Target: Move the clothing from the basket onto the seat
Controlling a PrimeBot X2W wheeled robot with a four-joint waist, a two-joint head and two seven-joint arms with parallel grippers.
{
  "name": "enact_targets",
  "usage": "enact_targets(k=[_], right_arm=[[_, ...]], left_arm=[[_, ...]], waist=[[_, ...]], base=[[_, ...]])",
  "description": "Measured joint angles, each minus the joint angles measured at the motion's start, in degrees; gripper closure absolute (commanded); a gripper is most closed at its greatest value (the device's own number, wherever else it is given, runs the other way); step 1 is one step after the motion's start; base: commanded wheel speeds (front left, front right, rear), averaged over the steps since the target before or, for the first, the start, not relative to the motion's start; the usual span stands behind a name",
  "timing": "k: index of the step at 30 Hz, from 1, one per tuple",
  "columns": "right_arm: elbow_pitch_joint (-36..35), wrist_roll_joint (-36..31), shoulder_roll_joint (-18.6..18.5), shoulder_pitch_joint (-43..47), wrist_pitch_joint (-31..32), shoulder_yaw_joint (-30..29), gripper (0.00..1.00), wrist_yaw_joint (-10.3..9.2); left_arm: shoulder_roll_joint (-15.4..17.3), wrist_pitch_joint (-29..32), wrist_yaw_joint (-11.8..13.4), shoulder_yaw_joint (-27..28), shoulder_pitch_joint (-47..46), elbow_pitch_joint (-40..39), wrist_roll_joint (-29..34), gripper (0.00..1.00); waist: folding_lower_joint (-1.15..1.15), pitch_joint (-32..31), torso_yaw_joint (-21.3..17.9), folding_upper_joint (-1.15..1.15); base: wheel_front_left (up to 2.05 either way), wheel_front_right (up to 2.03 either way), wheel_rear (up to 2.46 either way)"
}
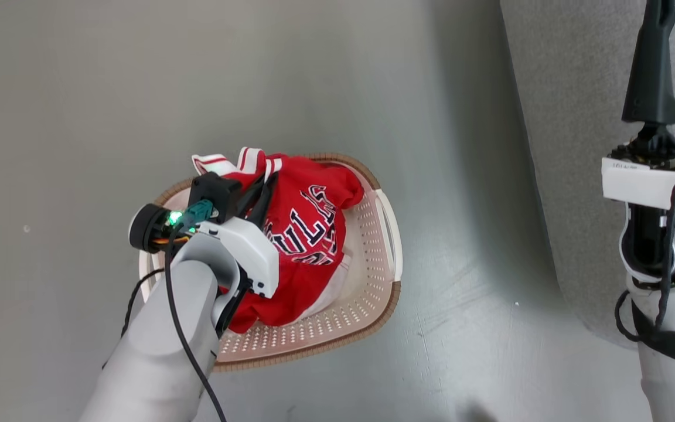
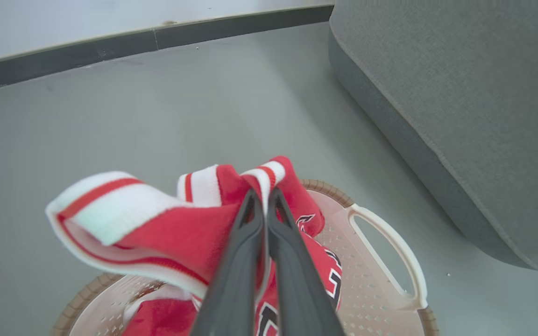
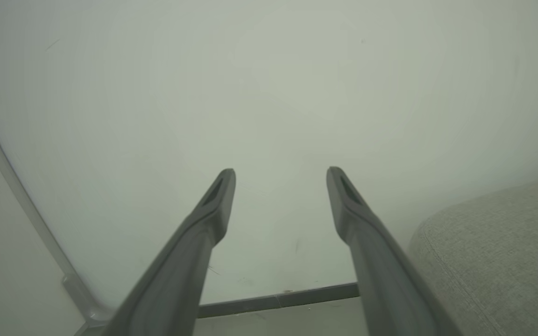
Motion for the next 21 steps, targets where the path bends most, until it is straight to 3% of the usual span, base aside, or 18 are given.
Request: enact_targets(k=[21], right_arm=[[2.19,0.04,-1.80,5.62,0.00,0.45,0.00,0.00]], left_arm=[[0.00,0.00,0.00,3.05,9.14,-10.81,-2.16,1.00]], waist=[[0.00,-9.55,1.92,0.00]], base=[[0.00,0.00,0.00]])
